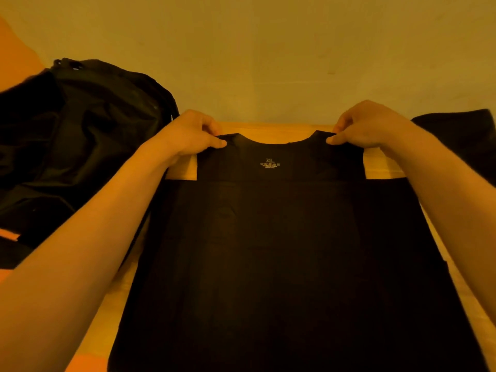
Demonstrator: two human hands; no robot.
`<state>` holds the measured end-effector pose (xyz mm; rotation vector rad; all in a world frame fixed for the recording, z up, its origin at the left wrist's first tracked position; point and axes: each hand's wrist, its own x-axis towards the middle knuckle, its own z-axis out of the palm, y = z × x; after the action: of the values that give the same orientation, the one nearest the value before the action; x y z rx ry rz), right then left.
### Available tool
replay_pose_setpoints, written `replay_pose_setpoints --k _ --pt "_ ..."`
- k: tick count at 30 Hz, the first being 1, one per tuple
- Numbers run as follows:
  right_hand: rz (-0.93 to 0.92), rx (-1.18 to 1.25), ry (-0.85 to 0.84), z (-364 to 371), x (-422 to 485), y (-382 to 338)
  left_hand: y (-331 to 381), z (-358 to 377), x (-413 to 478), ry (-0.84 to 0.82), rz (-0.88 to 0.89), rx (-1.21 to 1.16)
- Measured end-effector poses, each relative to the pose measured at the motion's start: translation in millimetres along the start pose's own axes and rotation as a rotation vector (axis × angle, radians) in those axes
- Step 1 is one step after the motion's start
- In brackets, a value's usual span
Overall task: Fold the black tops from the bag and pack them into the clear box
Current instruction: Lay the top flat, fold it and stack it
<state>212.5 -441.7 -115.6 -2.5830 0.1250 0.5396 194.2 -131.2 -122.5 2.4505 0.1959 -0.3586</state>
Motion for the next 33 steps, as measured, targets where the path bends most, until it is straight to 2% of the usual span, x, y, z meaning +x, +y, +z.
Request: replay_pose_setpoints --k 6,12,16,22,28,33 --pt "-0.087 0.145 0.148 -3 -23 6 -2 -7 -21 0.105 0.094 -0.187" --pt "-0.119 0.326 0.262 0 -62 17 -13 -6 -57 0.250 0.371 -0.189" --pt "-0.199 0.484 0.348 7 -92 22 -33 1 -83 0.323 0.477 -0.252" --pt "-0.303 0.314 0.372 14 -136 38 -57 5 -117 0.299 0.586 -0.231" --pt "-0.344 0.191 0.213 34 -160 55 -71 29 -144 0.245 0.640 -0.071" --pt "-0.441 0.019 0.204 52 -162 66 -81 39 -152 0.217 0.623 0.047"
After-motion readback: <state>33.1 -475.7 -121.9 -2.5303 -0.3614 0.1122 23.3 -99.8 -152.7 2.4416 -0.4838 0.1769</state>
